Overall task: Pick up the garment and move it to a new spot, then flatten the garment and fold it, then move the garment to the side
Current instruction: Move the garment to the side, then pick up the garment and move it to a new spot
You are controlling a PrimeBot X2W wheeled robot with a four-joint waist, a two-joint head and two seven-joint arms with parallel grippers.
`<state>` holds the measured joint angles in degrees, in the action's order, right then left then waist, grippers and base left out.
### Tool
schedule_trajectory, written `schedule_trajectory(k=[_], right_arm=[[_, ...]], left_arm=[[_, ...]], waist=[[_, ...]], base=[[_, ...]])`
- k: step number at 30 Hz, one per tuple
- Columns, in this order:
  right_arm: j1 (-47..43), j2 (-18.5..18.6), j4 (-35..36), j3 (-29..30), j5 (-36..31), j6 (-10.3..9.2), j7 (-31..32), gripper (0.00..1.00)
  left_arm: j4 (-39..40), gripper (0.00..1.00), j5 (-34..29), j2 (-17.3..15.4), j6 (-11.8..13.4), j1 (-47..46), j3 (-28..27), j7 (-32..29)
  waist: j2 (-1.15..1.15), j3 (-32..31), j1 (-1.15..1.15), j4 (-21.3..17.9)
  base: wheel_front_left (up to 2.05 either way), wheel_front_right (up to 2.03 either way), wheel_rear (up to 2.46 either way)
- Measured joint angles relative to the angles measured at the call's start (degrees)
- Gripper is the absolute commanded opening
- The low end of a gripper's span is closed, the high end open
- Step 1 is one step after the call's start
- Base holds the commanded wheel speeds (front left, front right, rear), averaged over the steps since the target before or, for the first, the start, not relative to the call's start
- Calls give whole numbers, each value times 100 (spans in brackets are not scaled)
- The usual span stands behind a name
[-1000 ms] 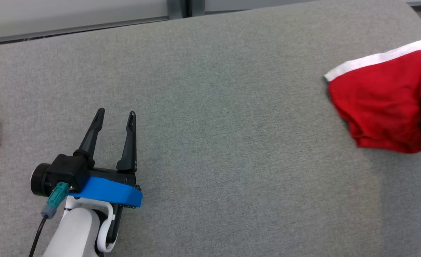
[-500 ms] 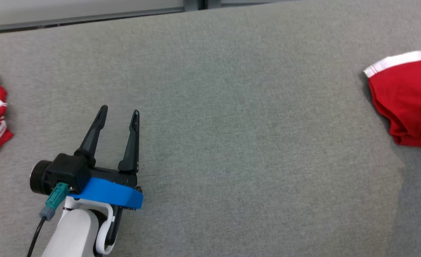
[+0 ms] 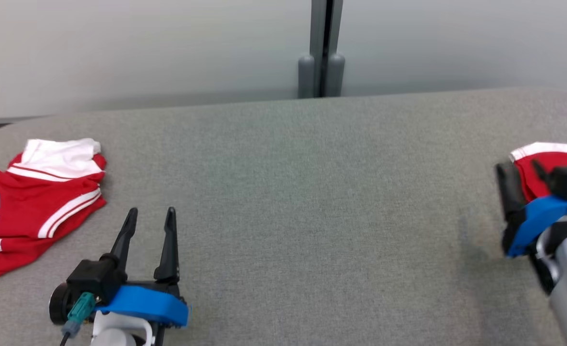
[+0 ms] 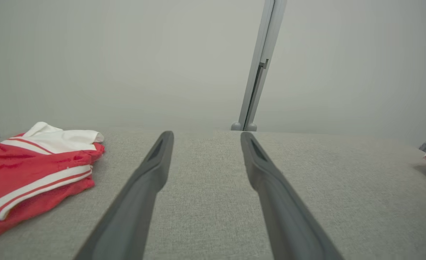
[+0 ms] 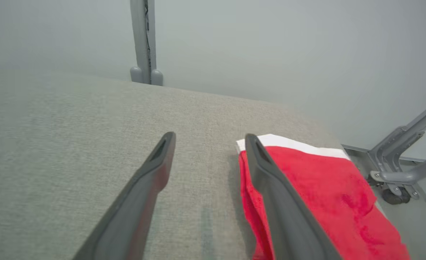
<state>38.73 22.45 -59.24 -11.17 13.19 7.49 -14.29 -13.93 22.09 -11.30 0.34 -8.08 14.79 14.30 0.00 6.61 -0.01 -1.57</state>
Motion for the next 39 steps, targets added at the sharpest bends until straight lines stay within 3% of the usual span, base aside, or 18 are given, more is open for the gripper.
schedule_trajectory(k=[9, 13, 19, 24, 30, 39], right_arm=[[-2040, -931, 2605, 888, -265, 0, 54, 100], [-2835, -1403, 3795, 1218, -539, 0, 479, 100], [-3432, -1633, 4982, 1463, -705, 0, 1154, 100], [-3669, -1708, 5426, 1574, -755, 0, 1429, 100], [-3719, -1762, 5469, 1557, -864, 0, 1455, 100], [-3506, -1660, 4876, 1406, -1000, 1, 751, 100]], left_arm=[[-197, 100, 89, 25, 66, 463, -267, 60], [-272, 100, 111, 36, 67, 573, -331, 68], [-298, 100, 103, 92, 62, 593, -409, 69], [-292, 100, 54, 132, 19, 593, -439, 69], [-287, 100, -7, 153, -37, 578, -471, 69], [-178, 100, -160, 231, -186, 448, -541, 69]], waist=[[0, -414, 1, 103], [0, -481, 0, 86], [0, -492, 0, 16], [0, -485, 1, 59], [0, -470, 1, 318], [0, -494, 1, 1312]], base=[[0, 0, 0], [0, 0, 0], [0, 0, 0], [0, 0, 0], [0, 0, 0], [0, 0, 0]])
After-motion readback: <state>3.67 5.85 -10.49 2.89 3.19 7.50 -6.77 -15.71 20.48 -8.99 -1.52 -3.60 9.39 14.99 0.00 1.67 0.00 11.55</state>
